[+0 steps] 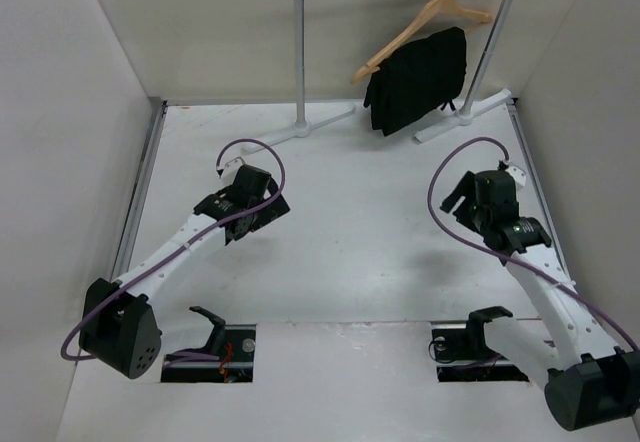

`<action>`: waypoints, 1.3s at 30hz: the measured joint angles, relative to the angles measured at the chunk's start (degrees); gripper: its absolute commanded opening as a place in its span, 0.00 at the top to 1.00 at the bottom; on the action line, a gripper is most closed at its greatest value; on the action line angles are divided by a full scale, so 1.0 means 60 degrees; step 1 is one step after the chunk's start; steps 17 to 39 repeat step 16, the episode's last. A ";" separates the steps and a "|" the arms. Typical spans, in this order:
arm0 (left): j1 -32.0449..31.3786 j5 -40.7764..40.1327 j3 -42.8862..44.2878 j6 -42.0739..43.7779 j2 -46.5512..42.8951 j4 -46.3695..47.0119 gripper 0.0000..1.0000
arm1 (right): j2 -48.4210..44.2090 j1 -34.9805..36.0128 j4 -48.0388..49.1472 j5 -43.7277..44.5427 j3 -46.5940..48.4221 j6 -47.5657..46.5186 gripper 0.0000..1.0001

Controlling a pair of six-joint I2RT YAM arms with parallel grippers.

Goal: Place the trousers on the hanger
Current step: Reset both arms

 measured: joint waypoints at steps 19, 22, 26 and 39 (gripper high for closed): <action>0.0007 -0.0004 -0.0029 0.0124 -0.0117 -0.0022 0.00 | 0.0004 -0.0346 0.0175 -0.0543 -0.0437 0.0372 0.64; 0.0007 -0.0004 -0.0029 0.0124 -0.0117 -0.0022 0.00 | 0.0004 -0.0346 0.0175 -0.0543 -0.0437 0.0372 0.64; 0.0007 -0.0004 -0.0029 0.0124 -0.0117 -0.0022 0.00 | 0.0004 -0.0346 0.0175 -0.0543 -0.0437 0.0372 0.64; 0.0007 -0.0004 -0.0029 0.0124 -0.0117 -0.0022 0.00 | 0.0004 -0.0346 0.0175 -0.0543 -0.0437 0.0372 0.64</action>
